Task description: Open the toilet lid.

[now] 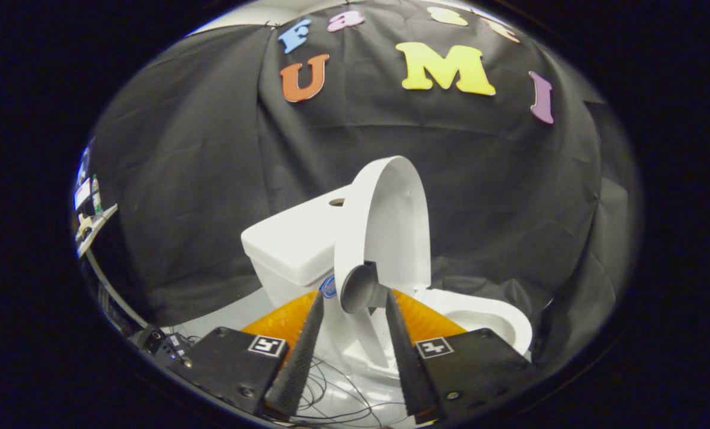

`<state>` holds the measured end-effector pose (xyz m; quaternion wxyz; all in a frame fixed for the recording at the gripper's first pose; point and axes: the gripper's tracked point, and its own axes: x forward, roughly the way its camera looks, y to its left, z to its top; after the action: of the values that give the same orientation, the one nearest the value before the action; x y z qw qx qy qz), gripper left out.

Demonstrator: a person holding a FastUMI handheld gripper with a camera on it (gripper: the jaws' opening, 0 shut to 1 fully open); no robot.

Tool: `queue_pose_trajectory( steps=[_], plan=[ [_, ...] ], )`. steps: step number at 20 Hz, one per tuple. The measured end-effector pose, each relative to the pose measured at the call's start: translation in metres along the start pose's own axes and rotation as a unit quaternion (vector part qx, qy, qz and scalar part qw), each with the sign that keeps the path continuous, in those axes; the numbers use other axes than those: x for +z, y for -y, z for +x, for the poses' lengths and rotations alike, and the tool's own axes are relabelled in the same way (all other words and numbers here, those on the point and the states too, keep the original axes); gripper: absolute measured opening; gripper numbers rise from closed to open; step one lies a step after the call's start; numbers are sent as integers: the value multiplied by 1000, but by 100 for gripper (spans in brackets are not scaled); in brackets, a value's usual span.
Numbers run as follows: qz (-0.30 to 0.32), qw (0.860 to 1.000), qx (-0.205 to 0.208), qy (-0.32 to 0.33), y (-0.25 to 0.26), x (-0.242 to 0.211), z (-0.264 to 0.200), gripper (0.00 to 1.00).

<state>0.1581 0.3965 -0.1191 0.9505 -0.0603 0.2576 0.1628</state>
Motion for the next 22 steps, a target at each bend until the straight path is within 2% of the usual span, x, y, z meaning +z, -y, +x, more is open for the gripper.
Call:
queue_pose_trajectory(
  steps=[2,4,9,14,22],
  plan=[
    [6,1000,1,15,13,1,-18,78],
    [20,999,-4,26,35,-1,-38,83],
    [52,996,-33,61,117,-3,-96,83],
    [66,987,-68,127,189,-2,-156,94],
    [62,974,-84,201,247,-10,-216,94]
  ],
)
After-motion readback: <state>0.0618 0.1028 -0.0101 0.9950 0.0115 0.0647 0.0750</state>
